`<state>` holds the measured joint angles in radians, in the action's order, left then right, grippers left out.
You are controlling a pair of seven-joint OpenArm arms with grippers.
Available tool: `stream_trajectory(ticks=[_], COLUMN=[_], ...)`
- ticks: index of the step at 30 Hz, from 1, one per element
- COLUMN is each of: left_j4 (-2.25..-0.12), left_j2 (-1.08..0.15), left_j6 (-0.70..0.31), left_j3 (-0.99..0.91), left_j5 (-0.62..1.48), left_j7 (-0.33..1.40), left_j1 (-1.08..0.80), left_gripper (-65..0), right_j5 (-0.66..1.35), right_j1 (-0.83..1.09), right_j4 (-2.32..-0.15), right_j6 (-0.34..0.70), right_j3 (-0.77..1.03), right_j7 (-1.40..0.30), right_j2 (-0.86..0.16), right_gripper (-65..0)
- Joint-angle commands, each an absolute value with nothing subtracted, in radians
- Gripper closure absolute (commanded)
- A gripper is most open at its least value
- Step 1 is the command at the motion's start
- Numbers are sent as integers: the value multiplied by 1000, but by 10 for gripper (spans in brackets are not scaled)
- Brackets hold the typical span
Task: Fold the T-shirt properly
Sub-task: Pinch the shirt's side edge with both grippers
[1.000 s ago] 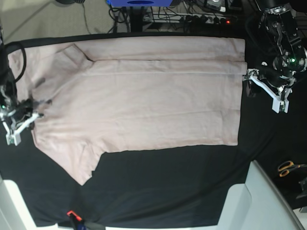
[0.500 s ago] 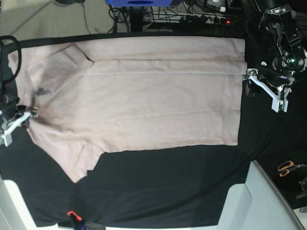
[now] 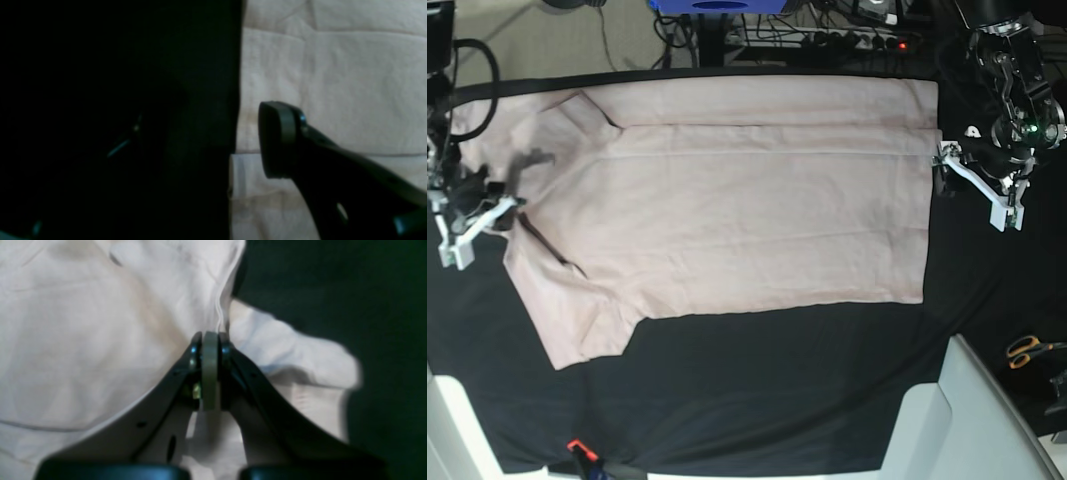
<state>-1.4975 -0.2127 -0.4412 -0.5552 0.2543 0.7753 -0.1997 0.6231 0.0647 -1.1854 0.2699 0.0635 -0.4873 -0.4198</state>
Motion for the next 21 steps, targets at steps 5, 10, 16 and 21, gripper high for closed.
stream_trajectory(ticks=[5,10,16,21], left_j4=[-1512,-1512,-1511,-1511], left_j2=[-228,-228,-228,-228], left_j6=[-438,-438,-438,-438], left_j3=[-561,-561,-561,-561], left_j5=[262,262,262,259], left_j7=[760,760,760,760], left_j1=[-193,-193,-176,-173], left_gripper=[-410,-410,-410,-410], right_j5=[631,631,630,616], right_j1=[53,67,-128,-291], right_j4=[-1274,-1426,-1207,-918], right_j6=[277,277,277,278], right_j3=[82,180,177,65], right_j7=[-541,-591,-653,-628], right_j2=[-441,-432,-433,-450], right_gripper=[-156,-416,-432,-335])
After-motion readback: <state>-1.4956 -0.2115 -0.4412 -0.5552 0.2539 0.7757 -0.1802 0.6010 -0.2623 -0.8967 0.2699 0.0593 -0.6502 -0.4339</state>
